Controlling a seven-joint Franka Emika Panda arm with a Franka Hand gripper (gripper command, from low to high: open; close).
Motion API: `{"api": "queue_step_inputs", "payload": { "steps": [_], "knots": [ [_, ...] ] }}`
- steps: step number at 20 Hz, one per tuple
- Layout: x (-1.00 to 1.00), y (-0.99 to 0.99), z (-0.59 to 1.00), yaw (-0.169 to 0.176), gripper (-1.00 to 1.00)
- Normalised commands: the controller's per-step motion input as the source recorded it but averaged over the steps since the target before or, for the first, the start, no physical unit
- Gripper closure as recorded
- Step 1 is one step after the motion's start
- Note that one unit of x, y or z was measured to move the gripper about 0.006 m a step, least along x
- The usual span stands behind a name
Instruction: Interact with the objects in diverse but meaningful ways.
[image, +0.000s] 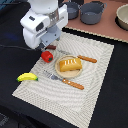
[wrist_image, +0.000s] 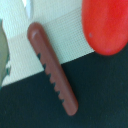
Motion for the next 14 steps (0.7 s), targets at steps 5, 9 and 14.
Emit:
{"api": "queue_step_inputs", "payload": {
  "steps": [5, 9, 14],
  "knots": [
    [-0.51, 0.24, -0.09, 0.162, -1.00],
    [-0.47, 0.03, -0.04, 0.075, -1.00],
    [-0.44, 0.00, -0.11, 0.046, -1.00]
  ]
}}
